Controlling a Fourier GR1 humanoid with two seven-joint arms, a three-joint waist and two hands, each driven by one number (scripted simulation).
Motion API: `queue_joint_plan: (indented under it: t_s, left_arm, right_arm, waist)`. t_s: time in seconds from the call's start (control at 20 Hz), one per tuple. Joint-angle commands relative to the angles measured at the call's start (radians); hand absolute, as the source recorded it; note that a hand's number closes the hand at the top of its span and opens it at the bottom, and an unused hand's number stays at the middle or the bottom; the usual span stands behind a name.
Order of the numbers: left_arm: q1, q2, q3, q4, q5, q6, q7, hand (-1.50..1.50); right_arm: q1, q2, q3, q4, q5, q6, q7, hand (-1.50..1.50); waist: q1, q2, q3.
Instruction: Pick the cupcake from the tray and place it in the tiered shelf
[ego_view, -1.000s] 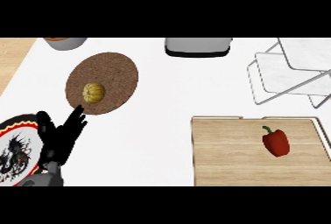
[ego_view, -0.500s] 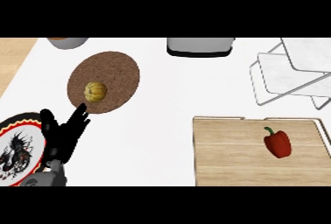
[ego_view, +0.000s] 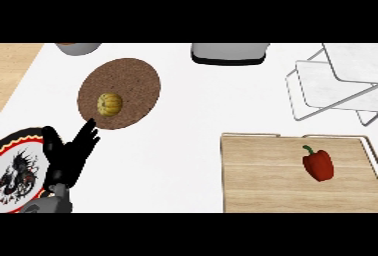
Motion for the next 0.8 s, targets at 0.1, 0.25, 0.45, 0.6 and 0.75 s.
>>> queue_joint_plan:
  t_s: [0.1, 0.25, 0.45, 0.6, 0.75]
  left_arm:
    - [0.054, -0.034, -0.03, -0.016, -0.016, -0.002, -0.031, 0.0]
    - [-0.023, -0.007, 0.001, 0.008, -0.006, 0.003, 0.016, 0.0]
    - [-0.005, -0.025, -0.021, 0.004, -0.019, -0.002, -0.005, 0.0]
    - [-0.015, -0.049, -0.029, 0.008, -0.031, 0.025, 0.004, 0.0]
    - [0.01, -0.026, -0.016, -0.018, -0.019, -0.001, -0.005, 0.0]
  right_arm:
    - [-0.083, 0.0, 0.078, 0.235, 0.116, -0.099, -0.178, 1.5]
    - [-0.141, 0.054, 0.1, 0.314, 0.155, -0.176, -0.179, 1.5]
    - [-0.202, 0.01, 0.106, 0.477, 0.212, -0.215, -0.279, 1.5]
    - [-0.16, 0.041, 0.09, 0.481, 0.201, -0.259, -0.339, 1.5]
    - [-0.189, 0.031, 0.087, 0.609, 0.224, -0.295, -0.443, 1.5]
  waist:
    - [0.009, 0.001, 0.0]
    - [0.004, 0.001, 0.0]
    - [0.012, 0.004, 0.0]
    - [-0.001, 0.0, 0.001]
    - [0.012, 0.005, 0.001]
